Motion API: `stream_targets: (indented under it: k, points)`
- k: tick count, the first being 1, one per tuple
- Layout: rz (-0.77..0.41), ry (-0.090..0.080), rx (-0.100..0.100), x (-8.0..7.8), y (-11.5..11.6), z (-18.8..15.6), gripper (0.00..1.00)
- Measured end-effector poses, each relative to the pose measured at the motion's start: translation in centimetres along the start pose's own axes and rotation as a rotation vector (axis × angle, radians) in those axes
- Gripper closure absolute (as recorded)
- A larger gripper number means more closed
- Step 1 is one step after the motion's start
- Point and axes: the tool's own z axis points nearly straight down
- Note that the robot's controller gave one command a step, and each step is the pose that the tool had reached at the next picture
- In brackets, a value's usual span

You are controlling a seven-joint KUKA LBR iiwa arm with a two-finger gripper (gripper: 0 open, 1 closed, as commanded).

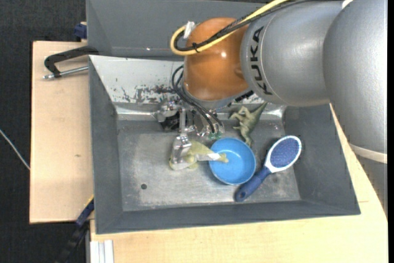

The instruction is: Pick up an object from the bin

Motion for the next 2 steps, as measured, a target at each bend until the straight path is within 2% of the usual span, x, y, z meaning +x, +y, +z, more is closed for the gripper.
stream_targets:
  k: [1,2]
  points:
    - [-0.279,0.023,0.009,0.8,-5.6,1.3,0.0]
    - [-0.233,0.028,0.007,3.0,-9.7,1.6,0.0]
